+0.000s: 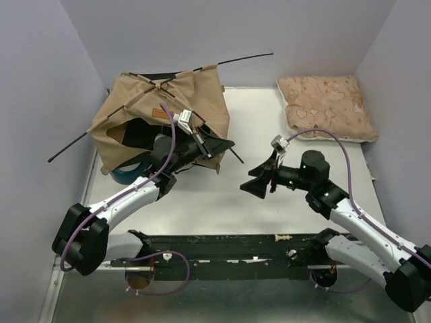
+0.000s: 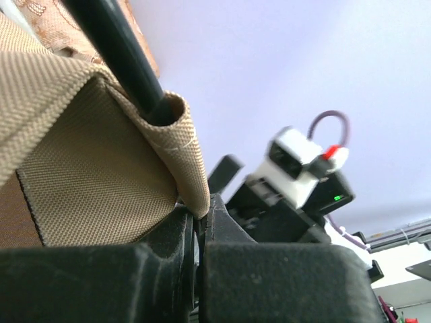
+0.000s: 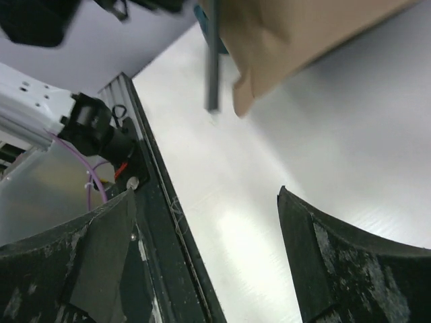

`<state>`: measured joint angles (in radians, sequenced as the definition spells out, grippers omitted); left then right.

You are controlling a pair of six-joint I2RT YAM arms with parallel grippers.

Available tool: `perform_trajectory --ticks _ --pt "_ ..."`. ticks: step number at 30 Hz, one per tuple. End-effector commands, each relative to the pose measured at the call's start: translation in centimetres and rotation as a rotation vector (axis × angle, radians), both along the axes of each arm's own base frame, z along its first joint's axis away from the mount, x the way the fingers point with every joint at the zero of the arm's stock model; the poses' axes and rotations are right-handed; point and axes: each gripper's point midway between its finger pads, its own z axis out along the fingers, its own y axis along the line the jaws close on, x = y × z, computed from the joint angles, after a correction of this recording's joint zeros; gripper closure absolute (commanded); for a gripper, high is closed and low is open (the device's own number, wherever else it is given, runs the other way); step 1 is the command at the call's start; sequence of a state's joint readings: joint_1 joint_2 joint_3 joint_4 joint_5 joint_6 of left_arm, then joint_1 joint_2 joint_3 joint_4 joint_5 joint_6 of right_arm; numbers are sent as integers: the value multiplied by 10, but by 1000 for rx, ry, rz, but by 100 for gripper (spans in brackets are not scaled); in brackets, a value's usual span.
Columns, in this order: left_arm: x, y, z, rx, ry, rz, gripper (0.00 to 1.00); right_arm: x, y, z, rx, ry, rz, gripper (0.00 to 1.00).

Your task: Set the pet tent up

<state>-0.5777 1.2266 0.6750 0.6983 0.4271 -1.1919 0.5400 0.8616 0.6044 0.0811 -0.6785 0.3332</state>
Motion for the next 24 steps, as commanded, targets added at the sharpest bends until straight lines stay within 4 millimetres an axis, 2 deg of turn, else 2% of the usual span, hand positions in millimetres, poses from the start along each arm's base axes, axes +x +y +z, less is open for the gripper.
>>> perform_trajectory --ticks 1,6,8,12,16,21,24 --pt "19 5 13 -15 -11 62 100 17 13 -14 47 0 -84 10" --pt "29 4 20 -38 30 84 100 49 33 -10 93 -53 -180 19" --pt "33 3 26 -45 35 84 100 53 41 -11 106 -66 -186 22" --pt "38 3 38 -60 43 82 100 46 48 -13 89 -239 -175 24" --pt "45 5 42 -65 85 96 100 53 43 -18 47 -417 -231 24" --pt "54 3 51 -85 144 114 100 61 45 1 59 -522 -259 27" --pt "61 0 62 -104 167 119 100 70 49 14 85 -526 -297 26"
